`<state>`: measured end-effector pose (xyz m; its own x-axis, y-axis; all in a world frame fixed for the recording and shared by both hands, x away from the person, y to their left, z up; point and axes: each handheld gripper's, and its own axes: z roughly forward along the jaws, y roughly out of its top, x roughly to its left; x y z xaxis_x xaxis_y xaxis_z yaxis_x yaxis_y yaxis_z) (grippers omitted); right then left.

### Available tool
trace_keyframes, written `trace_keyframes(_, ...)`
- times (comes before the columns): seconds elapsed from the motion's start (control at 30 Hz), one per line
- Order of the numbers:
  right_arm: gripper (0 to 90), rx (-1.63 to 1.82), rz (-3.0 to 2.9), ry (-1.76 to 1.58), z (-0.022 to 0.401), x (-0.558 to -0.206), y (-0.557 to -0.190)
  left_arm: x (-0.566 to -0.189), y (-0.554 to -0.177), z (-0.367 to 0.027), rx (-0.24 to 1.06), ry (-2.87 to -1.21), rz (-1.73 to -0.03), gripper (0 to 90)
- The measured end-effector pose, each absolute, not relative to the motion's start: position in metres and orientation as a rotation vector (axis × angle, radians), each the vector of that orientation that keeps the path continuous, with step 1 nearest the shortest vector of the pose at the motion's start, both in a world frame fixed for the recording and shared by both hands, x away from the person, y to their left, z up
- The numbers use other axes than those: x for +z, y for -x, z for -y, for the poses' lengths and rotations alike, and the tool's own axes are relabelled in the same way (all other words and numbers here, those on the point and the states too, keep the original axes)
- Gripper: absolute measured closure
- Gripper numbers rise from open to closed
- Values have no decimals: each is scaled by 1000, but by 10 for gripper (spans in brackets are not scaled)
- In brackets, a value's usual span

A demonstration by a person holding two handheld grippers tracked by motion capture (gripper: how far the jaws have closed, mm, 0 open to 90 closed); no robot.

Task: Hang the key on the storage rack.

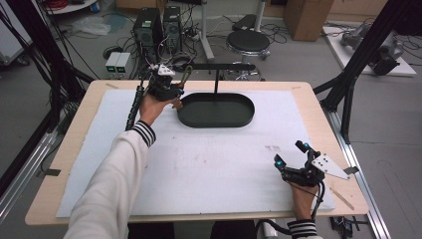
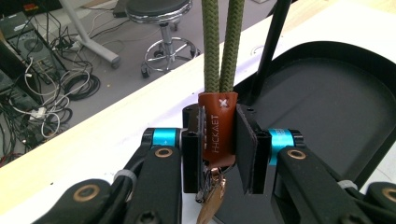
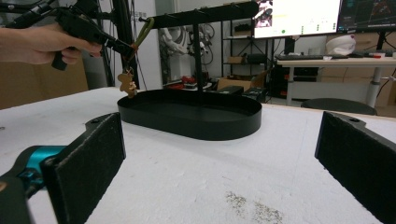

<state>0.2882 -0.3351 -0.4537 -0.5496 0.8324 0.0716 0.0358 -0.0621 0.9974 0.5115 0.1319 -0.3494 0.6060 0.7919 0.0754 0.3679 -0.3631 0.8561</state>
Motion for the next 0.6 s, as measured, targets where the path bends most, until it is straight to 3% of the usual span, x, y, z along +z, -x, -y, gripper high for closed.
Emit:
trace_keyframes(0.27, 6, 1673, -1606, -936, 335, -454, -288, -352, -514, -138, 603, -1949, -873, 680)
trace_keyframes(0.4, 6, 1670, -1610, -935, 335, -454, -288, -354, -514, -144, 607, -1898, -771, 371)
trace_keyframes(0.53, 6, 1667, -1613, -926, 334, -454, -288, -352, -508, -151, 559, -1873, -825, 57)
trace_keyframes(0.6, 6, 1662, -1615, -923, 334, -454, -288, -350, -498, -158, 555, -1823, -801, 17)
